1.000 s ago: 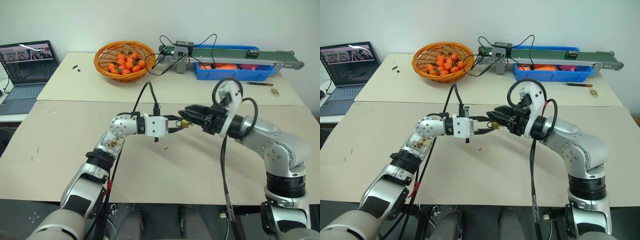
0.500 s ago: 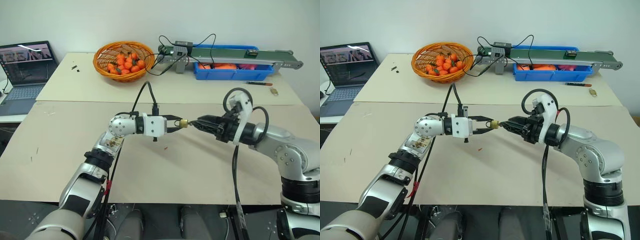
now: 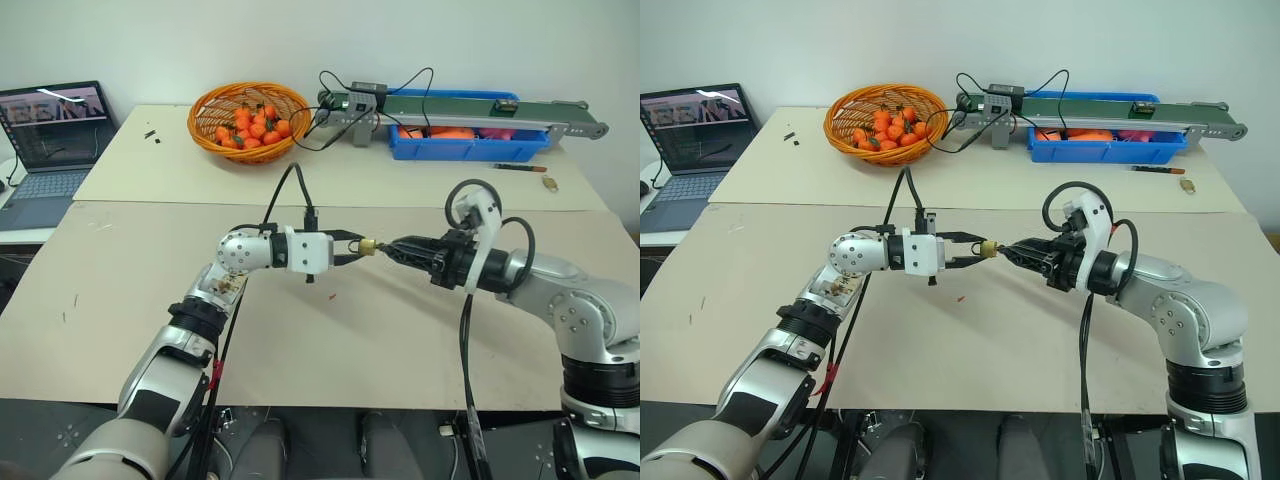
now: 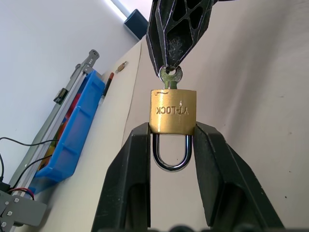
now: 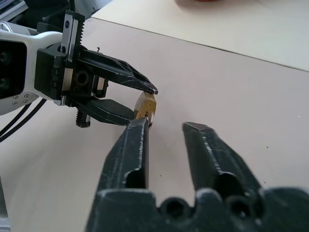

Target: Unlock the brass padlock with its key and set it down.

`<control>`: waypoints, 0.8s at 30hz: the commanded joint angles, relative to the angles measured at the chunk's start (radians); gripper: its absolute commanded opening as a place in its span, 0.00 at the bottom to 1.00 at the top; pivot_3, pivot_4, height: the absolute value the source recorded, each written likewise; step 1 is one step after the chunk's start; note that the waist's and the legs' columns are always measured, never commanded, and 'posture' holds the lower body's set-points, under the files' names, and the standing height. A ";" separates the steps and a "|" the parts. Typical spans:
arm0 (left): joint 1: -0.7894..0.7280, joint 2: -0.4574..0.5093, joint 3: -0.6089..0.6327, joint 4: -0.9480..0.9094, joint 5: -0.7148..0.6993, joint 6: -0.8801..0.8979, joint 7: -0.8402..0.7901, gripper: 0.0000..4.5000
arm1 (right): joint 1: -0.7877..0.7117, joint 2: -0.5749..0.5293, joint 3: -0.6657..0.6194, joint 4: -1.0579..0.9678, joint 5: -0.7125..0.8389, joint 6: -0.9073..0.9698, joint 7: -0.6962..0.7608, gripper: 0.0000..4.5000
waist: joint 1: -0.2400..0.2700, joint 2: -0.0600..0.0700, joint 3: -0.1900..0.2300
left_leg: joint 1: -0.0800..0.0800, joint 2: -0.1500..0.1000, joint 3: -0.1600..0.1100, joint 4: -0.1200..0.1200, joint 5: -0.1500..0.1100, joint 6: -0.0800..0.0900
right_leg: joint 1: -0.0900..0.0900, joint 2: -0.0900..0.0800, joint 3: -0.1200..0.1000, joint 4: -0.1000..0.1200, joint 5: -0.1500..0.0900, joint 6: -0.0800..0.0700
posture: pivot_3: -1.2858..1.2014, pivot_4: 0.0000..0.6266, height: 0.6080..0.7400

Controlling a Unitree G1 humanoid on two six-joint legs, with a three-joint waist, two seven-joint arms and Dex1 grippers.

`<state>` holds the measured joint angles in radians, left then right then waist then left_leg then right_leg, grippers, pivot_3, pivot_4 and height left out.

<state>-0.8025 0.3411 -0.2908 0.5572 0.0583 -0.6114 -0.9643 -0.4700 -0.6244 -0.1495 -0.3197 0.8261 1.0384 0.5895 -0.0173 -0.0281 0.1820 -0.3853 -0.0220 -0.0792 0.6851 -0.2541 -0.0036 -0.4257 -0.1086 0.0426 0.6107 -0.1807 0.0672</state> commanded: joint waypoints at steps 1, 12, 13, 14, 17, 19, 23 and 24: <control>-0.028 -0.002 0.009 -0.014 -0.005 -0.026 0.014 0.19 | -0.018 0.003 -0.019 -0.026 0.017 -0.002 -0.005 0.02 | 0.000 0.000 0.000 | 0.000 0.000 0.000 0.000 0.000 0.000 | 0.000 0.000 0.000 0.000 0.000 0.000 | 0.52 0.24 0.82; -0.030 -0.002 0.009 -0.012 -0.003 -0.028 0.019 0.19 | -0.027 0.005 -0.005 -0.023 0.008 -0.008 -0.010 0.02 | 0.000 0.000 0.000 | 0.000 0.000 0.000 0.000 0.000 0.000 | 0.000 0.000 0.000 0.000 0.000 0.000 | 0.52 0.24 0.82; -0.030 -0.002 0.009 -0.012 -0.003 -0.028 0.020 0.19 | -0.027 0.005 -0.005 -0.023 0.009 -0.008 -0.011 0.02 | 0.000 0.000 0.000 | 0.000 0.000 0.000 0.000 0.000 0.000 | 0.000 0.000 0.000 0.000 0.000 0.000 | 0.52 0.24 0.82; -0.030 -0.002 0.009 -0.012 -0.003 -0.028 0.020 0.19 | -0.027 0.006 -0.005 -0.022 0.010 -0.007 -0.011 0.02 | 0.000 0.000 0.000 | 0.000 0.000 0.000 0.000 0.000 0.000 | 0.000 0.000 0.000 0.000 0.000 0.000 | 0.52 0.24 0.82; -0.031 -0.004 0.007 -0.010 -0.002 -0.030 0.022 0.19 | -0.029 0.012 -0.003 -0.022 0.018 0.000 -0.014 0.02 | 0.000 0.000 0.000 | 0.000 0.000 0.000 0.000 0.000 0.000 | 0.000 0.000 0.000 0.000 0.000 0.000 | 0.52 0.24 0.82; -0.031 -0.005 0.006 -0.009 -0.002 -0.030 0.024 0.19 | -0.030 0.014 -0.002 -0.021 0.018 0.000 -0.017 0.14 | 0.000 0.000 0.000 | 0.000 0.000 0.000 0.000 0.000 0.000 | 0.000 0.000 0.000 0.000 0.000 0.000 | 0.52 0.24 0.82; -0.032 -0.007 0.006 -0.008 -0.002 -0.031 0.024 0.19 | -0.032 0.012 0.002 -0.021 0.014 -0.003 -0.019 0.33 | 0.000 0.000 0.000 | 0.000 0.000 0.000 0.000 0.000 0.000 | 0.000 0.000 0.000 0.000 0.000 0.000 | 0.52 0.24 0.82; -0.032 -0.008 0.006 -0.008 -0.002 -0.031 0.024 0.19 | -0.033 0.012 0.003 -0.020 0.014 -0.003 -0.020 0.33 | 0.000 0.000 0.000 | 0.000 0.000 0.000 0.000 0.000 0.000 | 0.000 0.000 0.000 0.000 0.000 0.000 | 0.52 0.24 0.82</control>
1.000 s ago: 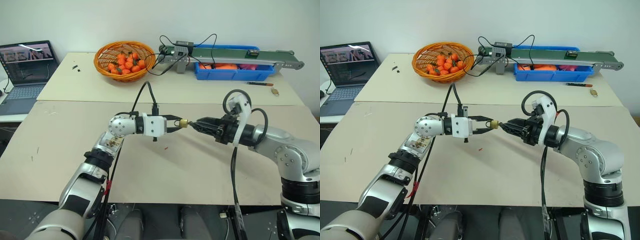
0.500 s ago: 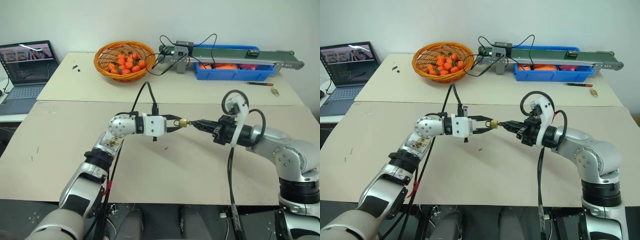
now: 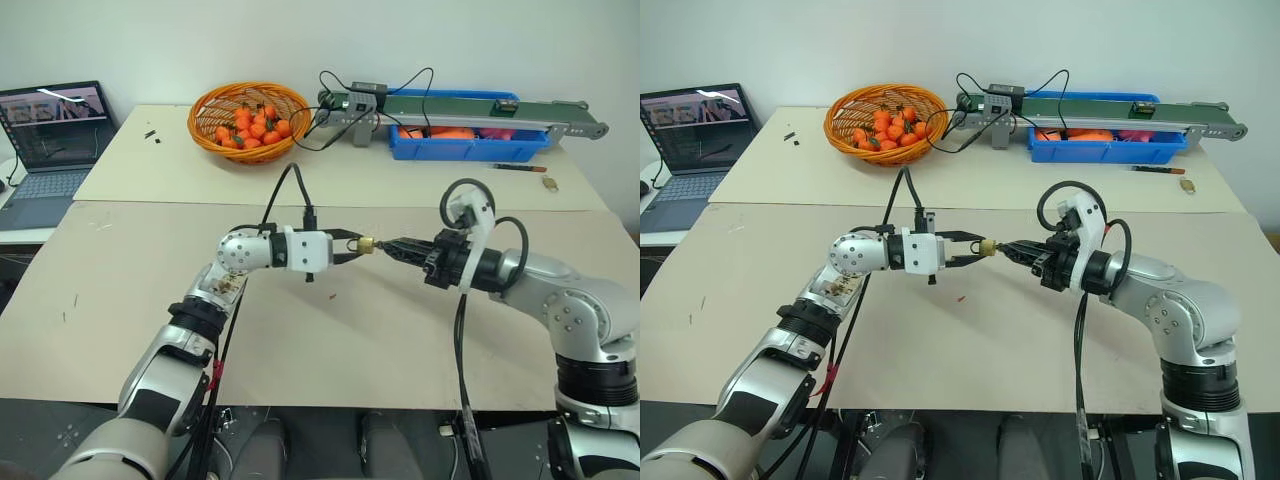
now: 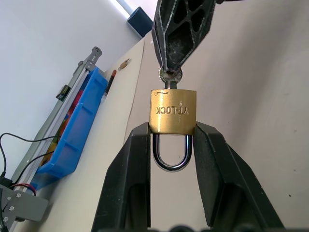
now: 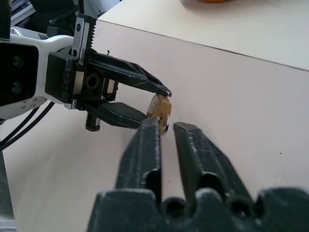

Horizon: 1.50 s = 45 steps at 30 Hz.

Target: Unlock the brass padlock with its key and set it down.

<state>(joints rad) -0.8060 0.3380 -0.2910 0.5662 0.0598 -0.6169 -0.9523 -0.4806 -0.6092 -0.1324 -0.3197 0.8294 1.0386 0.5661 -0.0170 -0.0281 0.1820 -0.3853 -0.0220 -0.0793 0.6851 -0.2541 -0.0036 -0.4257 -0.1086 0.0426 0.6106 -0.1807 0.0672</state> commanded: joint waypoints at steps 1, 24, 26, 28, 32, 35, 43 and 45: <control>-0.029 -0.005 0.006 -0.016 -0.003 -0.025 0.012 0.19 | -0.023 -0.003 -0.014 -0.020 0.011 -0.003 0.003 0.33 | 0.000 0.000 0.000 | 0.000 0.000 0.000 0.000 0.000 0.000 | 0.000 0.000 0.000 0.000 0.000 0.000 | 0.52 0.24 0.82; -0.033 -0.005 0.007 -0.016 -0.004 -0.025 0.014 0.19 | -0.024 -0.009 0.020 -0.036 -0.016 -0.027 0.010 0.02 | 0.000 0.000 0.000 | 0.000 0.000 0.000 0.000 0.000 0.000 | 0.000 0.000 0.000 0.000 0.000 0.000 | 0.52 0.24 0.82; -0.034 -0.005 0.007 -0.015 -0.004 -0.025 0.014 0.19 | -0.021 -0.024 0.061 -0.048 -0.097 -0.118 0.030 0.02 | 0.000 0.000 0.000 | 0.000 0.000 0.000 0.000 0.000 0.000 | 0.000 0.000 0.000 0.000 0.000 0.000 | 0.52 0.24 0.82; -0.036 -0.006 0.008 -0.013 -0.003 -0.026 0.014 0.19 | -0.021 -0.035 0.100 -0.052 -0.177 -0.211 0.050 0.02 | -0.002 0.000 0.000 | 0.000 0.000 0.000 0.000 0.000 0.000 | 0.000 0.000 0.000 0.000 0.000 0.000 | 0.52 0.24 0.82; -0.040 -0.007 0.009 -0.006 -0.001 -0.029 0.017 0.19 | -0.014 -0.049 0.155 -0.045 -0.282 -0.325 0.086 0.02 | -0.001 0.000 0.000 | 0.000 0.000 0.000 0.000 0.000 0.000 | 0.000 0.000 0.000 0.000 -0.001 0.001 | 0.52 0.24 0.82; -0.041 -0.007 0.009 -0.004 0.000 -0.031 0.017 0.19 | -0.009 -0.041 0.169 -0.036 -0.326 -0.383 0.101 0.02 | 0.000 0.000 0.000 | 0.000 0.000 0.000 0.000 0.000 0.000 | 0.000 0.000 0.000 0.000 0.000 0.001 | 0.52 0.24 0.82; -0.038 -0.010 0.008 -0.007 -0.001 -0.029 0.017 0.19 | 0.003 -0.026 0.181 -0.029 -0.390 -0.479 0.130 0.02 | -0.001 0.000 0.000 | 0.000 0.000 0.000 0.000 0.000 0.000 | 0.000 0.000 0.000 0.000 0.000 0.000 | 0.52 0.24 0.82; -0.037 -0.012 0.008 -0.007 -0.001 -0.030 0.018 0.19 | 0.007 -0.023 0.183 -0.027 -0.407 -0.504 0.138 0.02 | 0.000 0.000 0.000 | 0.000 0.000 0.000 0.000 0.000 0.000 | 0.000 0.000 0.000 0.000 0.000 0.000 | 0.52 0.24 0.82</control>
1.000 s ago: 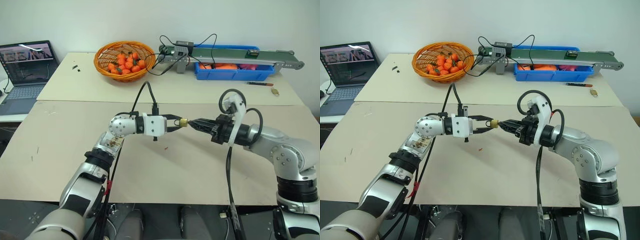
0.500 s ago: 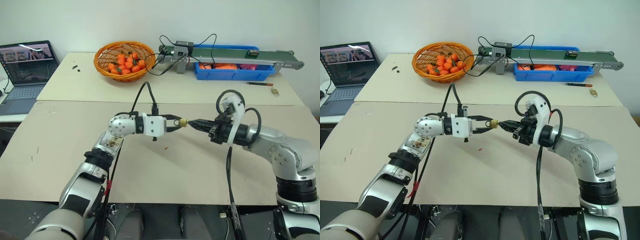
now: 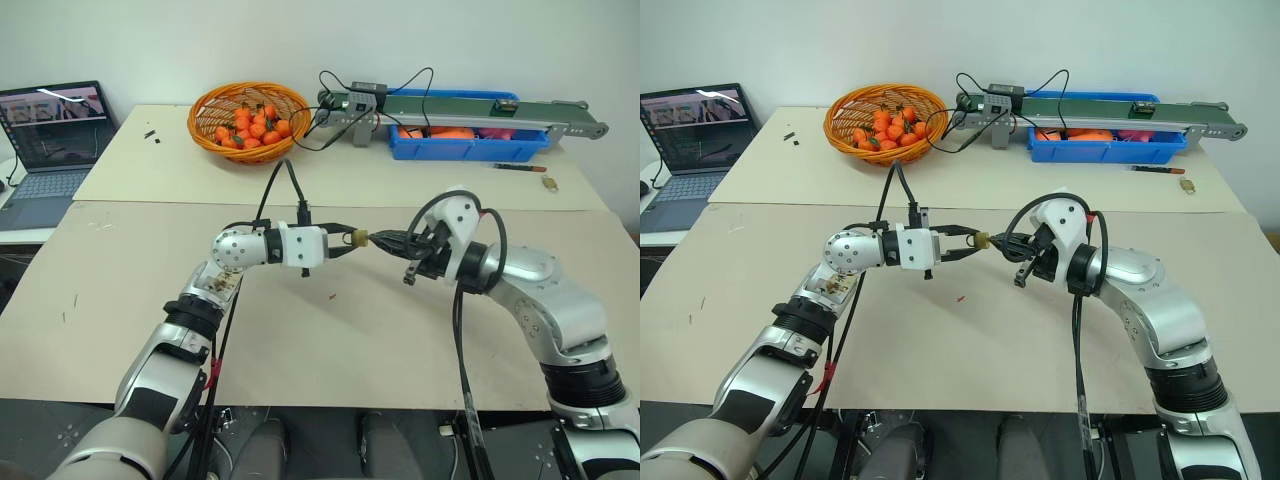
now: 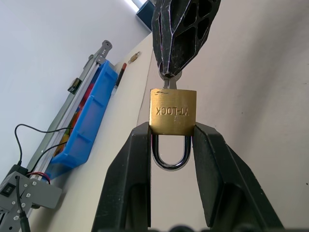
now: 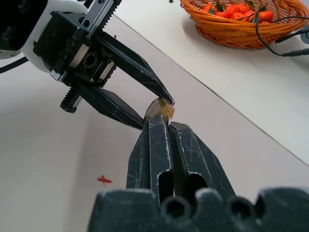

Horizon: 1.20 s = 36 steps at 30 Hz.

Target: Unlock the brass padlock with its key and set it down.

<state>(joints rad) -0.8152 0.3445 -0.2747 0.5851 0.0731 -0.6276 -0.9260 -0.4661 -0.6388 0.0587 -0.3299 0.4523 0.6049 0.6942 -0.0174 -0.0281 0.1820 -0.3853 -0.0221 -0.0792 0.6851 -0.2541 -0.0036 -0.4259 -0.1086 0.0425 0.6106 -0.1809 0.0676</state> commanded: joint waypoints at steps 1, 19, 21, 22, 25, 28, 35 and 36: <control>-0.027 -0.018 -0.009 -0.026 -0.014 -0.019 -0.008 0.19 | -0.006 0.008 -0.007 -0.015 -0.039 -0.084 0.012 0.02 | 0.000 0.000 0.000 | 0.000 0.000 0.000 0.000 0.000 0.000 | 0.000 0.000 0.000 0.000 0.000 0.000 | 0.52 0.24 0.82; -0.028 -0.021 -0.010 -0.022 -0.009 -0.025 -0.005 0.19 | -0.054 0.137 -0.175 0.021 0.169 0.482 -0.223 0.02 | 0.001 0.000 0.000 | 0.000 0.000 0.000 0.000 0.000 0.000 | 0.000 0.000 0.000 0.000 0.000 -0.001 | 0.52 0.24 0.82; -0.029 -0.021 -0.010 -0.023 -0.008 -0.025 -0.005 0.19 | -0.074 0.183 -0.231 0.037 0.211 0.558 -0.272 0.02 | 0.000 0.000 0.000 | 0.000 0.000 0.000 0.000 0.000 0.000 | 0.000 0.000 0.000 0.000 0.000 -0.001 | 0.52 0.24 0.82; -0.029 -0.021 -0.010 -0.024 -0.008 -0.025 -0.004 0.19 | -0.081 0.195 -0.246 0.040 0.223 0.581 -0.286 0.02 | 0.000 0.000 0.000 | 0.000 0.000 0.000 0.000 0.000 0.000 | 0.000 0.000 0.000 0.000 0.000 -0.001 | 0.52 0.24 0.82; -0.030 -0.019 -0.010 -0.024 -0.002 -0.036 0.004 0.19 | -0.120 0.299 -0.369 0.084 0.288 0.731 -0.383 0.02 | 0.000 0.000 0.000 | 0.000 0.000 0.000 0.000 0.000 0.000 | 0.000 0.000 0.000 0.001 0.000 -0.001 | 0.52 0.24 0.82; -0.042 -0.016 -0.005 -0.020 0.026 -0.070 0.047 0.19 | -0.170 0.414 -0.510 0.126 0.362 0.885 -0.439 0.02 | 0.000 0.000 0.000 | 0.000 0.000 0.000 0.000 0.000 0.000 | 0.000 0.000 0.000 0.001 0.001 -0.001 | 0.52 0.24 0.82; -0.074 0.006 0.013 -0.005 0.178 -0.214 0.240 0.19 | -0.221 0.516 -0.624 0.143 0.397 1.010 -0.518 0.02 | 0.000 0.001 0.000 | -0.001 0.000 -0.001 -0.002 0.000 0.000 | -0.002 0.000 0.000 0.003 0.001 -0.001 | 0.52 0.24 0.82; -0.080 0.013 0.015 -0.001 0.211 -0.236 0.281 0.19 | -0.221 0.523 -0.631 0.148 0.407 1.010 -0.531 0.02 | 0.000 0.001 0.000 | 0.000 0.000 -0.001 -0.002 0.000 0.000 | -0.002 0.000 0.000 0.002 0.001 -0.001 | 0.52 0.24 0.82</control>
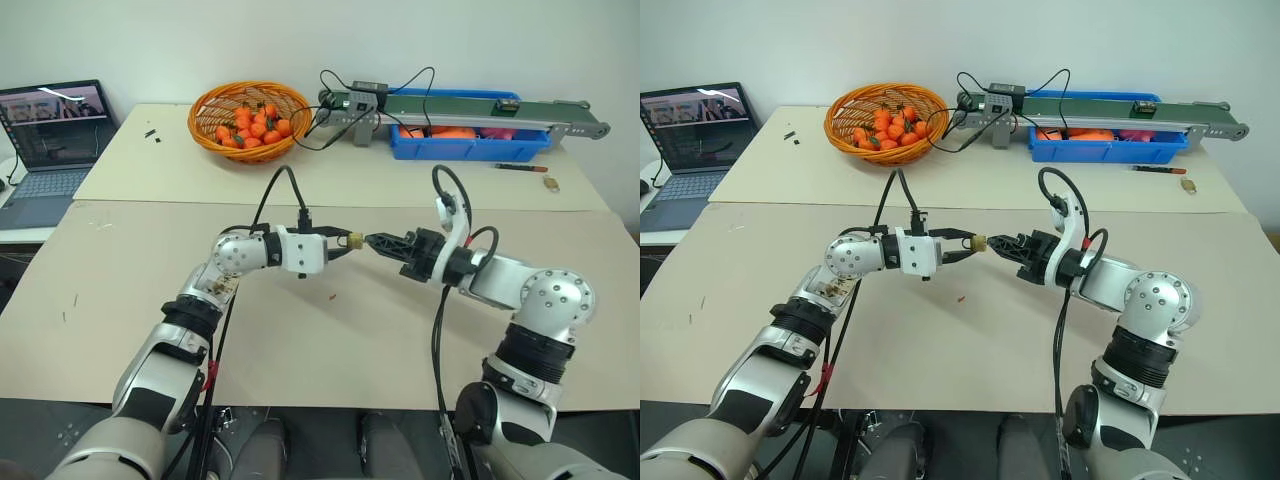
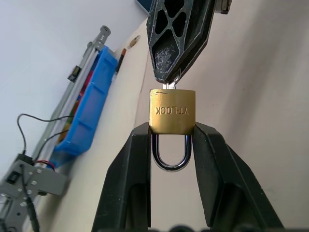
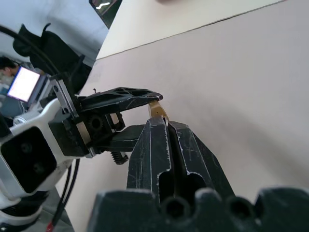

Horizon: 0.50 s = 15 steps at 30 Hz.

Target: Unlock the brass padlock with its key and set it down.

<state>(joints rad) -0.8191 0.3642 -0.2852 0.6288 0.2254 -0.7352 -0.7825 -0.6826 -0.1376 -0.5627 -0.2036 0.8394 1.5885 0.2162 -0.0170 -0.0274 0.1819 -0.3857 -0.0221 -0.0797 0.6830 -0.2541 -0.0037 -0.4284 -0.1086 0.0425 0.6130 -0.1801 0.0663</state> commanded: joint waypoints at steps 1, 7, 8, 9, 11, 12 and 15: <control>-0.082 -0.002 0.028 -0.041 0.090 -0.144 0.174 0.19 | -0.004 0.026 -0.015 0.024 0.030 0.026 -0.064 0.02 | -0.001 0.000 0.000 | 0.000 0.000 0.000 0.000 0.000 0.000 | 0.000 0.000 0.000 0.000 0.000 0.000 | 0.52 0.24 0.82; -0.110 0.033 0.030 -0.028 0.271 -0.235 0.389 0.19 | 0.000 0.044 -0.035 0.048 0.100 0.026 -0.141 0.02 | -0.002 0.000 0.000 | 0.001 0.000 0.000 -0.001 0.000 0.000 | 0.000 0.000 0.000 0.000 0.000 0.000 | 0.52 0.24 0.82; -0.113 0.037 0.029 -0.026 0.293 -0.243 0.417 0.19 | 0.001 0.045 -0.036 0.050 0.111 0.026 -0.153 0.02 | -0.002 0.000 0.000 | 0.001 0.000 0.000 -0.002 0.000 0.000 | 0.000 0.000 0.000 0.001 0.000 0.000 | 0.52 0.24 0.82; -0.115 0.039 0.027 -0.022 0.304 -0.249 0.433 0.19 | 0.005 0.040 -0.026 0.046 0.117 0.026 -0.156 0.02 | -0.002 0.000 0.000 | 0.001 0.000 0.000 -0.002 0.000 0.000 | 0.000 0.000 0.000 0.001 0.000 0.000 | 0.52 0.24 0.82; -0.103 0.019 0.016 0.008 0.205 -0.219 0.354 0.19 | 0.027 -0.028 0.074 -0.018 0.096 -0.001 -0.097 0.02 | -0.002 0.000 0.000 | 0.000 0.000 0.000 -0.002 0.000 0.000 | -0.001 0.000 0.000 0.002 0.000 0.000 | 0.52 0.24 0.82; -0.092 0.004 0.008 0.016 0.129 -0.187 0.282 0.19 | 0.049 -0.087 0.157 -0.056 0.058 -0.052 -0.065 0.02 | -0.002 0.001 0.000 | 0.000 0.000 0.000 -0.002 0.000 0.000 | -0.001 0.000 0.000 0.002 0.000 0.000 | 0.52 0.24 0.82; -0.064 -0.022 -0.002 0.009 -0.007 -0.098 0.137 0.19 | 0.100 -0.210 0.320 -0.107 -0.011 -0.181 0.015 0.02 | -0.003 0.001 0.000 | -0.003 -0.001 0.000 -0.001 0.000 0.000 | -0.002 -0.001 -0.001 0.001 0.000 0.001 | 0.52 0.24 0.82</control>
<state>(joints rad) -0.8539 0.3649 -0.3156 0.6987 0.3650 -0.8593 -0.6010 -0.6225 -0.3259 -0.3202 -0.3077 0.8844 1.4555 0.2040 -0.0196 -0.0262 0.1823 -0.3888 -0.0228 -0.0796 0.6815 -0.2541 -0.0037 -0.4310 -0.1095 0.0419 0.6131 -0.1802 0.0671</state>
